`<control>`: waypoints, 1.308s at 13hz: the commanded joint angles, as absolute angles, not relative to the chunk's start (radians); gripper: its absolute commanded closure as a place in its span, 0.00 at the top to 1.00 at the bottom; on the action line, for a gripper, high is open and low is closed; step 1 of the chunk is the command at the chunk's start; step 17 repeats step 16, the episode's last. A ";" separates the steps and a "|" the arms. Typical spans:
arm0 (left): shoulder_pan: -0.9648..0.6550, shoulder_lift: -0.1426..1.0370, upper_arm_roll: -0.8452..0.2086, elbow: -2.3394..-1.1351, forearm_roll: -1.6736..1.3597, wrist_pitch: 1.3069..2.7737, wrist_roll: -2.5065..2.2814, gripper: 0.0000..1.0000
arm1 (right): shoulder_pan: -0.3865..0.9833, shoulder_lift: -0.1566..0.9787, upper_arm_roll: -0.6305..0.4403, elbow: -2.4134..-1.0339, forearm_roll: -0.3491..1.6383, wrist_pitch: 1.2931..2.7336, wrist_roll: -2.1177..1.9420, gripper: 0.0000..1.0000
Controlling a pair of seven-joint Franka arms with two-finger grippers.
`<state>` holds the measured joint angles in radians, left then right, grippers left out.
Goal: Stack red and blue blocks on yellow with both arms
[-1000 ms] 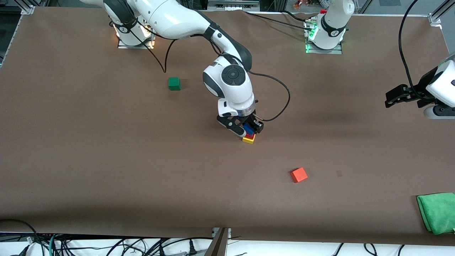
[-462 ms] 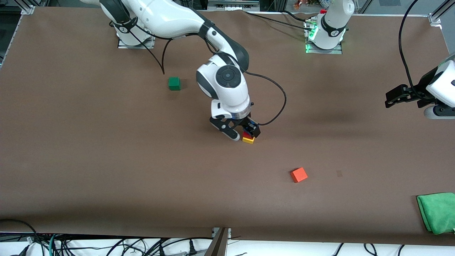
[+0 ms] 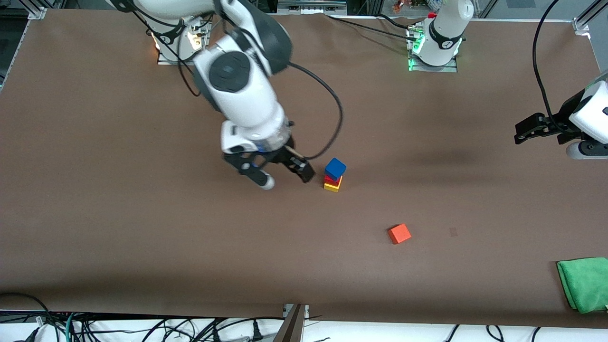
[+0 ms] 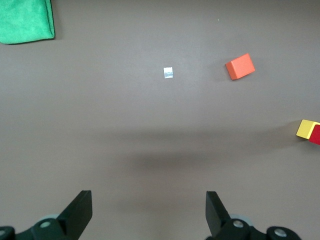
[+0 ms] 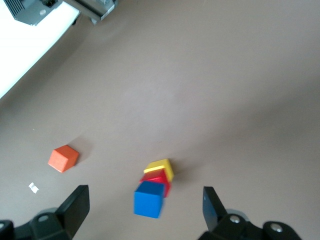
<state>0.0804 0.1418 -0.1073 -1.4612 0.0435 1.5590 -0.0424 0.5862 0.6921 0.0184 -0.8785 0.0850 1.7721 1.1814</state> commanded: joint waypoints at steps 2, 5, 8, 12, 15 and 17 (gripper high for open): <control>0.075 0.153 -0.109 -1.434 0.029 1.554 -0.037 1.00 | 0.453 0.519 0.021 -0.983 0.118 1.519 0.825 1.00; 0.078 0.153 -0.109 -1.434 0.029 1.554 -0.037 1.00 | 0.341 0.254 -0.004 -1.294 0.117 1.500 0.509 1.00; 0.078 0.153 -0.109 -1.434 0.026 1.554 -0.038 1.00 | 0.295 0.025 -0.073 -1.621 0.100 1.597 0.268 1.00; 0.072 0.153 -0.110 -1.434 0.029 1.552 -0.040 1.00 | 0.278 -0.006 -0.130 -1.697 0.051 1.658 0.115 1.00; 0.072 0.153 -0.110 -1.434 0.029 1.554 -0.040 1.00 | 0.278 0.055 -0.130 -1.605 0.060 1.664 0.112 1.00; 0.072 0.153 -0.110 -1.434 0.029 1.554 -0.038 1.00 | 0.279 0.072 -0.130 -1.570 0.057 1.648 0.112 1.00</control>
